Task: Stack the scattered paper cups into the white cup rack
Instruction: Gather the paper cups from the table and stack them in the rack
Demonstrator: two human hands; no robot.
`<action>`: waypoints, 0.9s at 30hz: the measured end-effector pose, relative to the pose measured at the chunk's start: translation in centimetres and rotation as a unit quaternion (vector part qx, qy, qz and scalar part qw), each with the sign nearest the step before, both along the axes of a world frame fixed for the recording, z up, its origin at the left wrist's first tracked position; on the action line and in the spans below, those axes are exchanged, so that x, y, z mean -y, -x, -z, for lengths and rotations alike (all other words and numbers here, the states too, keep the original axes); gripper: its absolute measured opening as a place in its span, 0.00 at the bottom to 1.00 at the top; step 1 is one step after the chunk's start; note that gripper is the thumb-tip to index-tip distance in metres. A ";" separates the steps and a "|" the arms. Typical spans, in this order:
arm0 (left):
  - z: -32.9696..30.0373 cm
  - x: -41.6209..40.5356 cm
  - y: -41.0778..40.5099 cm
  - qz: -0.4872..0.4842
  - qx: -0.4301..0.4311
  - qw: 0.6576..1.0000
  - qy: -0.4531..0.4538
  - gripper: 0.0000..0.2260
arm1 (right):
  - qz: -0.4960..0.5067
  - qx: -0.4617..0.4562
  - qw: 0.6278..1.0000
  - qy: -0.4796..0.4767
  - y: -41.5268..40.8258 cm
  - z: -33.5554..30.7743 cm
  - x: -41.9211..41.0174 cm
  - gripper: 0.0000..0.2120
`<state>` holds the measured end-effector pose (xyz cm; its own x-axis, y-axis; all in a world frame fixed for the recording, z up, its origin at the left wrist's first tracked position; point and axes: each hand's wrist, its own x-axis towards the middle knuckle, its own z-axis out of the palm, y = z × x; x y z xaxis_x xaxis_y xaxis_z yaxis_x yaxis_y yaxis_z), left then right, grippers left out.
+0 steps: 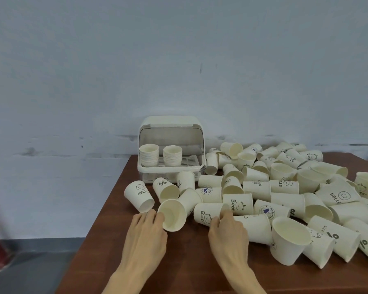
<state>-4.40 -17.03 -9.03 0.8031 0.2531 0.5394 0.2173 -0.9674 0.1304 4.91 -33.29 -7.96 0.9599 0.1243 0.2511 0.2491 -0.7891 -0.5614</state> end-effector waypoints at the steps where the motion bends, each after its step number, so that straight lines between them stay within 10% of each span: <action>1: -0.2 0.0 0.2 0.001 0.000 1.000 0.006 0.07 | -0.009 0.007 1.000 -0.004 0.1 -0.1 -0.1 0.07; 27: -5.6 -0.2 -0.6 -0.002 0.069 0.997 0.044 0.11 | -0.129 0.238 0.962 -0.046 -1.3 -3.6 -2.2 0.02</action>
